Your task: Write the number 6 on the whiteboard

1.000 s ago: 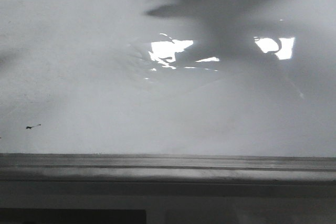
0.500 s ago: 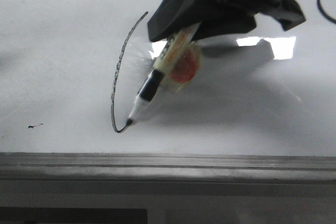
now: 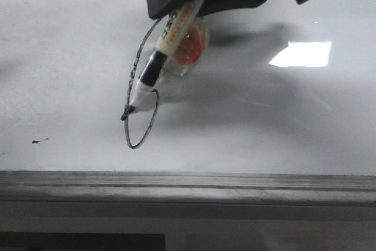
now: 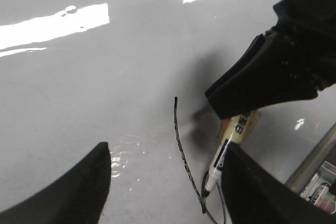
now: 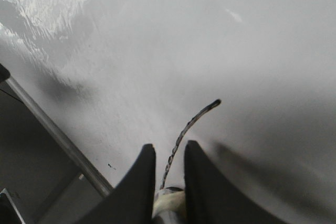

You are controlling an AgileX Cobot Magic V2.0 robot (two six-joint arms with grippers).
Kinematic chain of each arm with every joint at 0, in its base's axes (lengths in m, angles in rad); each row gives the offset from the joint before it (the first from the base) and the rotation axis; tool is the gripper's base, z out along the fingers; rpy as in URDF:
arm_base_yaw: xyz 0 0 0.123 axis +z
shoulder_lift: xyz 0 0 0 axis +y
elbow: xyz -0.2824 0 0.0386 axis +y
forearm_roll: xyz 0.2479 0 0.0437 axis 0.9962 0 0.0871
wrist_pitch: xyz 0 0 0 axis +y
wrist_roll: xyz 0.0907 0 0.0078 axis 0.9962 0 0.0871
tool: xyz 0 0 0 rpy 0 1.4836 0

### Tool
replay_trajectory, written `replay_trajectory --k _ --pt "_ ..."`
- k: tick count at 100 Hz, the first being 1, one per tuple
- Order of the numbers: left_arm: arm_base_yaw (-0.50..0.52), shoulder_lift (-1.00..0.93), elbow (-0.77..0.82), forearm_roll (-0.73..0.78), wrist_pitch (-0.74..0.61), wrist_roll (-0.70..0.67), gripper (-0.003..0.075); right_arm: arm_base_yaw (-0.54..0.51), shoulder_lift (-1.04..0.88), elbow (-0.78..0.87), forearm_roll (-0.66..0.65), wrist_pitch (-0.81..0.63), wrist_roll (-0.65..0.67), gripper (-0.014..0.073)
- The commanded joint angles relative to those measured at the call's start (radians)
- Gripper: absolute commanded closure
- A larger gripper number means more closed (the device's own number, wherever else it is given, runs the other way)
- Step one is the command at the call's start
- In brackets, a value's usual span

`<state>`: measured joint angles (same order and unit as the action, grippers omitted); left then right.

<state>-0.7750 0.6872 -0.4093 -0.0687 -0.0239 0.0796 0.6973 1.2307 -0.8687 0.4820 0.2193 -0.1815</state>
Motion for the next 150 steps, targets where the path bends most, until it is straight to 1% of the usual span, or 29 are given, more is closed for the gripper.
replay_trajectory --k 1,12,22,31,38,48,63,68,73,77,78,80,85,88,109,116,123,125,127,130,133,138,143,150 --pt "-0.016 -0.002 -0.031 0.008 -0.072 -0.008 0.0302 0.004 -0.074 -0.034 -0.02 -0.036 -0.024 0.0657" --pt "-0.092 0.021 -0.031 0.041 -0.066 -0.008 0.0302 0.034 -0.112 -0.034 -0.02 0.031 -0.024 0.0657" --pt "-0.194 0.08 -0.031 0.11 -0.073 -0.008 0.0302 0.063 -0.123 -0.034 -0.02 0.042 -0.024 0.0657" --pt "-0.263 0.144 -0.031 0.112 -0.112 -0.008 0.0302 0.095 -0.123 -0.034 -0.02 0.042 -0.024 0.0657" --pt "-0.288 0.197 -0.031 0.111 -0.16 -0.008 0.0302 0.115 -0.123 -0.034 -0.02 0.038 -0.024 0.0657" --pt "-0.288 0.25 -0.031 0.097 -0.206 -0.008 0.0302 0.133 -0.123 -0.034 -0.02 0.038 -0.024 0.0657" --pt "-0.288 0.269 -0.031 0.06 -0.223 -0.008 0.0309 0.133 -0.123 -0.034 -0.02 0.064 -0.024 0.0657" --pt "-0.288 0.269 -0.031 0.058 -0.223 -0.008 0.0338 0.133 -0.123 -0.034 -0.02 0.069 -0.024 0.0657" --pt "-0.288 0.269 -0.031 0.051 -0.223 -0.008 0.0401 0.133 -0.123 -0.034 -0.02 0.078 -0.024 0.0657" --pt "-0.288 0.269 -0.031 0.047 -0.221 -0.008 0.0484 0.133 -0.123 -0.034 -0.02 0.086 -0.024 0.0657" --pt "-0.288 0.269 -0.031 0.047 -0.219 -0.008 0.0516 0.133 -0.123 -0.034 -0.02 0.089 -0.024 0.0657" --pt "-0.288 0.269 -0.031 0.047 -0.219 -0.008 0.0549 0.135 -0.123 -0.034 -0.017 0.094 -0.024 0.0657" --pt "-0.288 0.269 -0.031 0.047 -0.216 -0.008 0.0686 0.134 -0.123 -0.034 -0.016 0.103 -0.024 0.0657" --pt "-0.288 0.269 -0.031 0.047 -0.216 -0.008 0.0741 0.134 -0.123 -0.034 -0.011 0.103 -0.024 0.0657" --pt "-0.288 0.269 -0.031 0.042 -0.2 -0.008 0.0739 0.134 -0.123 -0.034 -0.003 0.105 -0.024 0.0651" --pt "-0.288 0.269 -0.031 0.036 -0.193 -0.008 0.0739 0.134 -0.123 -0.034 -0.003 0.105 -0.024 0.0589" --pt "-0.288 0.269 -0.031 0.017 -0.193 -0.008 0.0739 0.134 -0.123 -0.034 -0.003 0.1 -0.024 0.0453" --pt "-0.288 0.269 -0.031 0.011 -0.193 -0.008 0.0739 0.134 -0.123 -0.034 -0.003 0.098 -0.024 0.0403" --pt "-0.288 0.269 -0.031 0.005 -0.193 -0.008 0.0739 0.134 -0.123 -0.034 -0.003 0.089 -0.024 0.0333" --pt "-0.288 0.269 -0.031 -0.005 -0.19 -0.008 0.0739 0.134 -0.123 -0.034 -0.003 0.082 -0.024 0.028" --pt "-0.288 0.269 -0.031 -0.016 -0.188 -0.008 0.0739 0.134 -0.123 -0.034 -0.003 0.072 -0.024 0.02" --pt "-0.284 0.269 -0.031 -0.048 -0.181 -0.008 0.0739 0.134 -0.123 -0.034 -0.003 0.046 -0.024 0.0118" --pt "-0.273 0.267 -0.031 -0.063 -0.171 -0.008 0.0739 0.132 -0.124 -0.034 -0.003 0.029 -0.024 0.0085" --pt "-0.24 0.259 -0.031 -0.081 -0.16 -0.008 0.0739 0.132 -0.125 -0.034 -0.003 0.019 -0.024 0.0106"
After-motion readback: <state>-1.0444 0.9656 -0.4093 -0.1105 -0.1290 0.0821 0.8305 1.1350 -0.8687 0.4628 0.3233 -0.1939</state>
